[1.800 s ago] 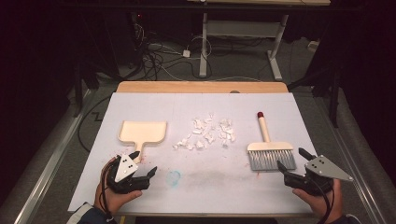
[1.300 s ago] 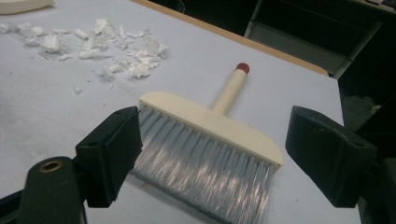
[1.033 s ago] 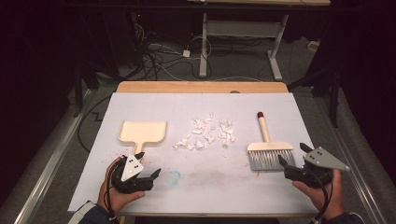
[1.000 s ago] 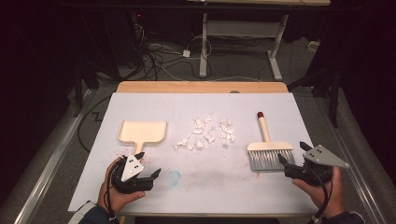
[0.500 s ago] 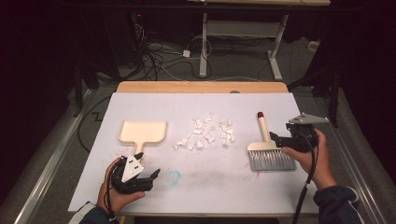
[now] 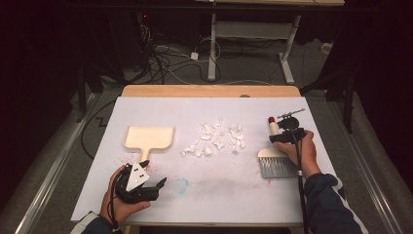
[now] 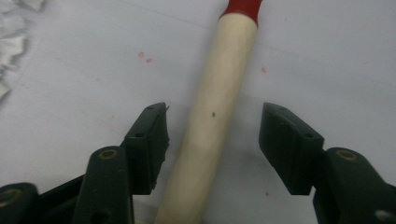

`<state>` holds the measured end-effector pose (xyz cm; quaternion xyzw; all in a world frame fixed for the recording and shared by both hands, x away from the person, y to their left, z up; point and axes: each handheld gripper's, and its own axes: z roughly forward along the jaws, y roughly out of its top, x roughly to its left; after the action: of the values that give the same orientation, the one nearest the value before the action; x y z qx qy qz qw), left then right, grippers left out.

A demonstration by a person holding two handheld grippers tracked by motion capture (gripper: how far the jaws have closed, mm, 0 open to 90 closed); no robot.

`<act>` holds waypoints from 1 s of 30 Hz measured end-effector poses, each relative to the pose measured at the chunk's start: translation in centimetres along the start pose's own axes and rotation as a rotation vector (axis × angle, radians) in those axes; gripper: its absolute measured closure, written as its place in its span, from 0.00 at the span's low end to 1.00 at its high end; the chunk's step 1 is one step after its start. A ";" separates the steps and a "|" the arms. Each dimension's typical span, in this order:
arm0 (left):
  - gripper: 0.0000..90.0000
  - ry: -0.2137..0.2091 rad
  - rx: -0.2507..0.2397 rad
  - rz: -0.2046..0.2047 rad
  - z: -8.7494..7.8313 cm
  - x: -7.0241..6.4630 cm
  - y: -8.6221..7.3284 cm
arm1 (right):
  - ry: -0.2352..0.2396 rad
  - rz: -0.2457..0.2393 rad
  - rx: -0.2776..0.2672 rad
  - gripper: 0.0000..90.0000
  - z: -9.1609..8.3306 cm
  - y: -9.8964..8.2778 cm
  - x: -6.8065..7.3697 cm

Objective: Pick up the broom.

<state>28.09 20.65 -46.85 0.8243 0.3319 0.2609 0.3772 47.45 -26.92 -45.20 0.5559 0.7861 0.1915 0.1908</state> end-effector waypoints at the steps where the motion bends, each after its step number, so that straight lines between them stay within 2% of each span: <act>1: 0.22 0.000 0.000 0.000 0.0 0.0 0.0 | 0.015 0.013 -0.003 0.55 0.2 0.0 -0.1; 2: 0.22 0.000 0.001 0.000 0.0 0.0 0.0 | 0.023 0.020 -0.004 0.58 0.2 0.0 -0.2; 4: 0.22 0.001 0.006 0.002 0.0 0.0 0.0 | 0.027 0.009 -0.002 0.70 0.1 0.1 0.1; 5: 0.22 -0.001 0.007 0.003 0.0 0.0 0.0 | 0.030 0.007 0.000 0.72 0.1 0.1 0.3; 7: 0.23 0.000 0.006 0.005 0.0 -0.1 0.1 | 0.012 0.024 0.007 0.73 0.1 0.2 0.6; 8: 0.23 0.004 0.000 0.020 0.0 -0.1 0.1 | 0.012 0.024 0.007 0.73 0.1 0.2 0.6; 10: 0.23 -0.001 0.004 0.023 0.0 -0.3 0.2 | 0.005 0.058 0.003 0.76 0.2 0.3 0.7; 11: 0.23 -0.003 0.006 0.033 0.0 -0.3 0.2 | 0.000 0.059 0.002 0.78 0.2 0.3 0.8; 18: 0.22 -0.008 0.012 0.025 0.1 -0.3 0.2 | 0.005 0.064 -0.036 0.79 0.1 -0.1 0.8; 20: 0.22 -0.012 0.013 0.003 -0.1 -0.3 0.3 | 0.018 0.075 -0.075 0.79 -0.1 -0.4 0.6; 21: 0.22 -0.004 0.005 0.008 -0.1 -0.2 0.4 | 0.023 0.080 -0.106 0.79 -0.4 -0.7 0.4; 22: 0.22 -0.001 0.010 -0.007 -0.2 -0.2 0.5 | 0.028 0.080 -0.141 0.79 -0.8 -0.9 0.2; 23: 0.22 -0.001 0.010 -0.007 -0.2 -0.2 0.5 | 0.037 0.080 -0.173 0.79 -1.1 -1.2 0.1; 24: 0.22 0.018 0.008 0.023 -0.3 0.0 0.8 | 0.045 0.076 -0.198 0.79 -1.5 -1.5 0.0; 25: 0.23 0.015 -0.001 0.012 -0.4 0.0 1.0 | 0.046 0.066 -0.228 0.79 -2.1 -1.8 0.1; 26: 0.23 -0.001 -0.006 -0.008 -0.4 -0.1 1.3 | 0.053 0.058 -0.267 0.79 -2.7 -2.1 0.1; 28: 0.23 -0.009 -0.019 0.003 -0.2 -0.4 2.1 | 0.076 0.061 -0.330 0.79 -4.0 -2.6 0.1; 30: 0.23 -0.056 -0.025 0.000 0.0 -1.2 3.1 | 0.093 0.056 -0.395 0.79 -5.6 -2.9 0.4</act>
<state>28.41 18.24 -44.57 0.8266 0.3179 0.2416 0.3966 42.09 -27.91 -41.97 0.5199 0.7256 0.3724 0.2541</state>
